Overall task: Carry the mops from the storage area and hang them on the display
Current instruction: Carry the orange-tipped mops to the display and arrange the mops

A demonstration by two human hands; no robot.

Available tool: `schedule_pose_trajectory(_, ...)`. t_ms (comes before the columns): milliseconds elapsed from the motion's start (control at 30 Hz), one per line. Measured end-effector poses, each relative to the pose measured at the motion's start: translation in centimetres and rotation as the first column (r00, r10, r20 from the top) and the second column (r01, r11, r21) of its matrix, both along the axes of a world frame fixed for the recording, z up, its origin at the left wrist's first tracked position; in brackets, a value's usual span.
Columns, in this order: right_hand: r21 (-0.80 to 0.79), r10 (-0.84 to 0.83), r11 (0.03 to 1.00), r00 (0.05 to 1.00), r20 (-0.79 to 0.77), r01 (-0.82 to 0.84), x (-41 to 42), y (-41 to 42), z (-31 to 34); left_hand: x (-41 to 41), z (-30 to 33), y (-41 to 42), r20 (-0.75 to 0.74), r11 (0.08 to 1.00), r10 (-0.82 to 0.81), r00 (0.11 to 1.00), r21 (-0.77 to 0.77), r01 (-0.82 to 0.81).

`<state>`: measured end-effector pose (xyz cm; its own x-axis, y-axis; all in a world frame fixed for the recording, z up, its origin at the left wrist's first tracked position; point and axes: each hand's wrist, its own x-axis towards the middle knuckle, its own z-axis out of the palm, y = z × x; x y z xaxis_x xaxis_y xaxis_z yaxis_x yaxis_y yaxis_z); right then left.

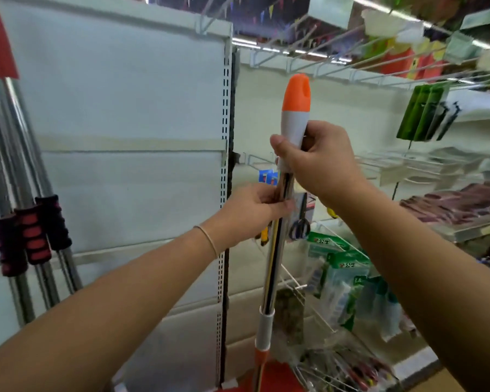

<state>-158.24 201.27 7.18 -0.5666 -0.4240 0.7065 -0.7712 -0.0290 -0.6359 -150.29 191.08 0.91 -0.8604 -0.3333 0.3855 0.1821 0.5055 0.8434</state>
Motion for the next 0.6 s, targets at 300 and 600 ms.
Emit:
schedule_pose_trajectory(300, -0.038, 0.118, 0.992, 0.986, -0.115, -0.123, -3.8, -2.3, 3.2, -2.4, 3.2, -1.6, -0.077, 0.986, 0.164, 0.983, -0.002, -0.165)
schedule_pose_trajectory(600, -0.014, 0.202, 0.978, 0.964, -0.171, -0.208, -4.3, -4.4, 7.9, -2.4, 7.5, -2.6, -0.129, 0.959, 0.282, 0.951, 0.021, -0.282)
